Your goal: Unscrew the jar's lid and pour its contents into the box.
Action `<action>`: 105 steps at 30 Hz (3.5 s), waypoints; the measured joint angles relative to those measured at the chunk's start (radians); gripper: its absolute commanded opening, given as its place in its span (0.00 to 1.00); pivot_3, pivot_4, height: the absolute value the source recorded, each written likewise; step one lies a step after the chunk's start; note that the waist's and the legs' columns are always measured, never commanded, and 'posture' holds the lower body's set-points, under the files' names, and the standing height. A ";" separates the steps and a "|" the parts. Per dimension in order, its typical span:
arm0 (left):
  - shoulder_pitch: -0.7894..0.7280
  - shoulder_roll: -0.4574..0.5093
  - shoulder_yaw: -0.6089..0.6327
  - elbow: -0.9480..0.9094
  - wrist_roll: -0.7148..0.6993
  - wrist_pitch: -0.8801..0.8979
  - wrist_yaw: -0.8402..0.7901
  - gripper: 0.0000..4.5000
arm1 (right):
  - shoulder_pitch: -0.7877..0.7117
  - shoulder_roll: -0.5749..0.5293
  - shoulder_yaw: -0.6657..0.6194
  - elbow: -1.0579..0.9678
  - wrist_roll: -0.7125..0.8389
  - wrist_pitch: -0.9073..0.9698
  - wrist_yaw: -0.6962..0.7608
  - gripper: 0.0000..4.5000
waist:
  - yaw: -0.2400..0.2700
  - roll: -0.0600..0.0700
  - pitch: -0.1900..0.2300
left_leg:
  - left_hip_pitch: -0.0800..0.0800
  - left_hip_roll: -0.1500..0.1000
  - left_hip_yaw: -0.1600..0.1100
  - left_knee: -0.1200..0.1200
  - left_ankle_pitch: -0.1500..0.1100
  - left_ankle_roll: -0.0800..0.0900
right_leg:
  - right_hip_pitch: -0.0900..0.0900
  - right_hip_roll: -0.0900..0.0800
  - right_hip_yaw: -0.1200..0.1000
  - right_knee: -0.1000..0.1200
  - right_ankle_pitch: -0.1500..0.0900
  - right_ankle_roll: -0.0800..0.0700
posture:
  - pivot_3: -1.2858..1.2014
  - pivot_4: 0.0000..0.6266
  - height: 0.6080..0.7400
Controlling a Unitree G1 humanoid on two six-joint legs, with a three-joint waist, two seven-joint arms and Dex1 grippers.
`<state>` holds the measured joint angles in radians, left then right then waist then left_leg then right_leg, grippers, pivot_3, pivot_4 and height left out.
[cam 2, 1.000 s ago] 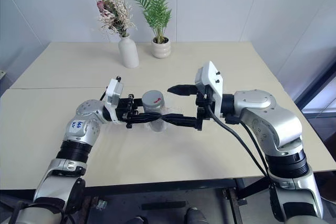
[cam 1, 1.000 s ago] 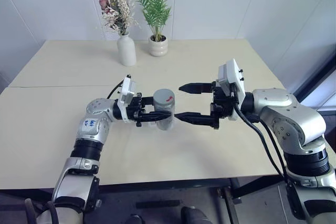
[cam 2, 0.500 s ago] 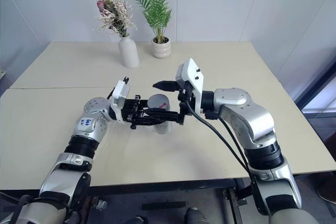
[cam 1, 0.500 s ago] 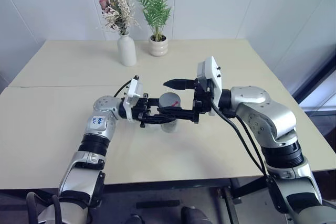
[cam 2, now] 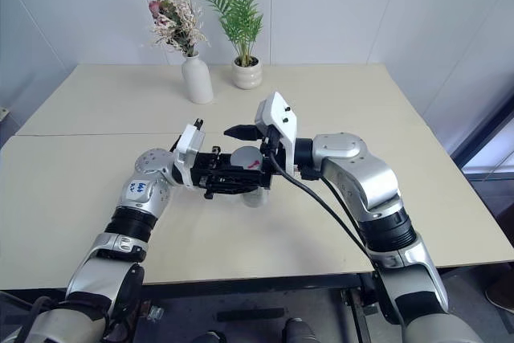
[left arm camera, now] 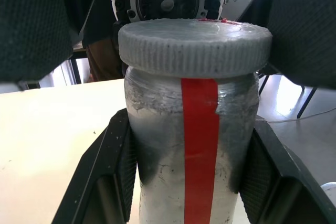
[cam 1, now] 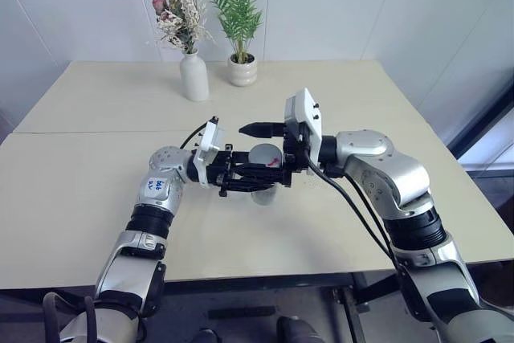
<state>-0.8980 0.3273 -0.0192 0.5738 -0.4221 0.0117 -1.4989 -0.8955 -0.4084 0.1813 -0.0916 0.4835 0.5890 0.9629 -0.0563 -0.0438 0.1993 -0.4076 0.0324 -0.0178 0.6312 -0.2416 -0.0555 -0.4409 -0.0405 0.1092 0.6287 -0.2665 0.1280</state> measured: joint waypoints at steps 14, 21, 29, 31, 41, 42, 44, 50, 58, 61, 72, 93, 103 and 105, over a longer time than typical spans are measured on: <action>0.000 0.003 0.005 0.017 0.000 0.000 0.003 0.47 | 0.021 -0.077 -0.023 -0.041 0.008 0.020 0.016 0.99 | 0.000 0.000 0.000 | 0.000 0.000 0.000 0.000 0.000 0.000 | 0.000 0.000 0.000 0.000 0.000 0.000 | 0.52 0.24 1.00; 0.000 0.006 0.011 0.023 0.001 -0.003 0.004 0.47 | 0.058 -0.140 -0.062 -0.102 0.033 0.056 0.015 0.99 | 0.000 0.000 0.000 | 0.000 0.000 0.000 0.000 0.000 0.000 | 0.000 0.000 0.000 0.000 0.000 0.000 | 0.52 0.24 1.00; 0.001 0.007 0.012 0.024 0.001 -0.008 0.004 0.47 | 0.096 -0.195 -0.104 -0.165 0.062 0.103 0.006 0.99 | 0.001 0.000 0.000 | 0.000 0.000 0.000 0.000 0.000 0.000 | 0.000 0.000 0.000 -0.001 0.000 0.000 | 0.52 0.24 1.00; 0.001 0.007 0.012 0.024 0.001 -0.011 0.000 0.47 | 0.107 -0.212 -0.118 -0.187 0.074 0.118 -0.002 0.99 | 0.001 0.000 0.000 | 0.000 0.000 0.000 0.000 0.000 0.000 | 0.000 0.000 0.000 -0.001 0.000 0.000 | 0.52 0.24 1.00; 0.001 0.005 0.011 0.033 0.001 -0.016 0.000 0.47 | 0.122 -0.202 -0.131 -0.263 0.130 0.174 -0.050 0.99 | 0.000 0.000 0.000 | 0.000 0.000 0.000 0.000 0.000 0.000 | 0.000 0.000 0.000 0.000 0.000 0.000 | 0.52 0.24 1.00; 0.000 0.005 0.011 0.035 0.001 -0.018 0.000 0.47 | 0.116 -0.194 -0.131 -0.263 0.133 0.176 -0.058 0.99 | 0.000 0.000 0.000 | 0.000 0.000 0.000 0.000 0.000 0.000 | 0.000 0.000 0.000 0.000 0.000 0.000 | 0.52 0.24 1.00; -0.004 0.004 0.011 0.052 0.002 -0.021 0.000 0.47 | 0.097 -0.172 -0.128 -0.259 0.132 0.176 -0.070 0.99 | 0.000 0.000 0.000 | 0.000 0.000 0.000 0.000 0.000 0.000 | 0.000 0.000 0.000 0.000 0.000 0.000 | 0.52 0.24 1.00; -0.042 -0.006 0.009 0.094 0.014 -0.041 -0.001 0.47 | 0.067 -0.109 -0.067 -0.195 0.092 0.139 -0.081 0.99 | 0.002 0.000 0.000 | 0.000 0.000 0.000 0.000 0.000 0.000 | 0.000 0.000 0.000 -0.001 0.000 0.000 | 0.52 0.24 1.00; -0.069 -0.024 0.006 0.124 0.025 -0.058 -0.001 0.47 | 0.030 -0.057 -0.032 -0.105 0.042 0.076 -0.073 0.99 | -0.001 0.000 0.000 | 0.000 0.000 0.000 0.000 0.000 0.000 | 0.000 0.000 0.000 0.000 0.000 0.000 | 0.52 0.24 1.00; -0.069 -0.028 0.006 0.132 0.028 -0.058 -0.001 0.47 | 0.022 -0.042 -0.024 -0.081 0.021 0.060 -0.072 0.99 | 0.000 0.000 0.000 | 0.000 0.000 0.000 0.000 0.000 0.000 | 0.000 0.000 0.000 0.000 0.000 0.000 | 0.52 0.24 1.00; -0.069 -0.031 0.007 0.139 0.031 -0.059 -0.001 0.47 | 0.009 -0.042 -0.025 -0.043 -0.014 0.040 -0.058 0.99 | 0.000 0.000 0.000 | 0.000 0.000 0.000 0.000 0.000 0.000 | 0.000 0.000 0.000 0.000 0.000 0.000 | 0.52 0.24 1.00; -0.068 -0.012 0.014 0.138 0.034 -0.056 0.000 0.47 | 0.076 -0.156 -0.069 -0.123 0.015 0.070 -0.044 0.99 | 0.000 0.000 0.000 | 0.000 0.000 0.000 0.000 0.000 0.000 | 0.000 0.000 0.000 0.000 0.000 0.000 | 0.52 0.24 1.00; -0.068 -0.012 0.017 0.138 0.034 -0.056 -0.001 0.47 | 0.096 -0.187 -0.084 -0.147 0.025 0.089 -0.045 0.99 | 0.001 0.000 0.000 | 0.000 0.000 0.000 0.000 0.000 0.000 | 0.000 0.000 0.001 0.000 0.000 0.000 | 0.52 0.24 1.00; -0.068 -0.012 0.017 0.138 0.034 -0.056 -0.001 0.47 | 0.108 -0.196 -0.096 -0.159 0.030 0.093 -0.045 0.99 | 0.001 0.000 0.000 | 0.000 0.000 0.000 0.000 0.000 0.000 | 0.000 0.000 0.000 -0.001 0.000 0.000 | 0.52 0.24 1.00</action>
<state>-0.9660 0.3151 -0.0020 0.7122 -0.3877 -0.0447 -1.4996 -0.7873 -0.6039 0.0853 -0.2508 0.5137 0.6822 0.9180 -0.0549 -0.0439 0.1994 -0.4078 0.0321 -0.0177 0.6310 -0.2417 -0.0555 -0.4409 -0.0405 0.1097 0.6282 -0.2665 0.1282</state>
